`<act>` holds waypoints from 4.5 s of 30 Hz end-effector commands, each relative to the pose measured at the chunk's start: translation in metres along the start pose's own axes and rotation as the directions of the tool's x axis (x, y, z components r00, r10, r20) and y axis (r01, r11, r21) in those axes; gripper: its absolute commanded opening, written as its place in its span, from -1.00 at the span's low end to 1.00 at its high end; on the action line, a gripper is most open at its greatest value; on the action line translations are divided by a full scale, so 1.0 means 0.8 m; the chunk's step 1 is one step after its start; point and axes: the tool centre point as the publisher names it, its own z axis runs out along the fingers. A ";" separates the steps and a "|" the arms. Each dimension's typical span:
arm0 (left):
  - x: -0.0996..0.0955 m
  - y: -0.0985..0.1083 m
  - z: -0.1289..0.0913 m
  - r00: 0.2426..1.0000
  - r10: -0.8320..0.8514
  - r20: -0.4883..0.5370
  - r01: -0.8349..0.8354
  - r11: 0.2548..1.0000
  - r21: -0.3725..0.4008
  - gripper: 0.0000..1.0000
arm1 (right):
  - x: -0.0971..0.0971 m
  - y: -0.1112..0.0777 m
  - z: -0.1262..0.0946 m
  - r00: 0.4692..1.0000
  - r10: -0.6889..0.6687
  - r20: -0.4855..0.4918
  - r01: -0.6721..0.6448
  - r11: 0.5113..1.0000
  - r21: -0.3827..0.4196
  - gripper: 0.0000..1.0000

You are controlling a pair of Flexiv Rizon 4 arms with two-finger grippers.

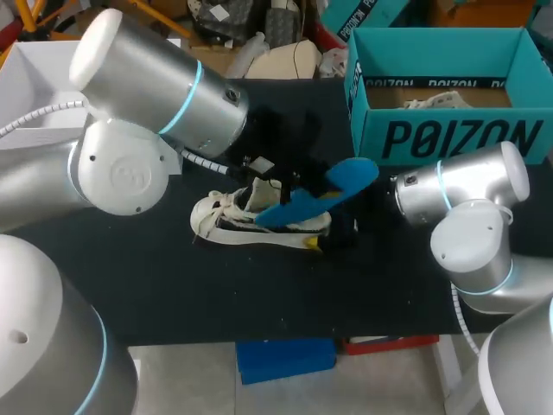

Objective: Take the shoe out of the shoebox, open the shoe tongue, remove and reinsert the insole, then place the shoe into the shoebox

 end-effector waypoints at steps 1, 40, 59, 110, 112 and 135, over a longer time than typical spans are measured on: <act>-0.003 0.005 -0.038 0.989 0.002 -0.145 0.017 0.991 0.131 -1.00 | 0.001 -0.004 0.003 1.000 0.001 0.000 -0.001 1.000 0.001 -1.00; 0.039 -0.064 -0.116 0.936 -0.291 -0.199 0.353 0.769 0.534 -1.00 | 0.001 -0.004 0.003 1.000 0.001 0.000 -0.001 1.000 0.001 -1.00; 0.070 -0.179 -0.186 0.947 -0.189 -0.261 0.312 0.737 0.599 -1.00 | 0.001 -0.004 0.003 1.000 0.001 0.000 -0.001 1.000 0.001 -1.00; 0.115 -0.249 -0.210 0.944 -0.112 -0.311 0.295 0.707 0.642 -1.00 | -0.009 0.015 -0.047 0.999 0.035 0.004 -0.030 0.772 0.636 1.00; 0.115 -0.249 -0.210 0.944 -0.112 -0.311 0.295 0.707 0.642 -1.00 | -0.008 0.017 -0.046 0.999 0.032 0.005 -0.027 0.749 0.662 1.00; 0.115 -0.249 -0.210 0.944 -0.112 -0.311 0.295 0.707 0.642 -1.00 | -0.014 0.030 -0.032 1.000 -0.006 -0.020 0.021 0.555 0.832 1.00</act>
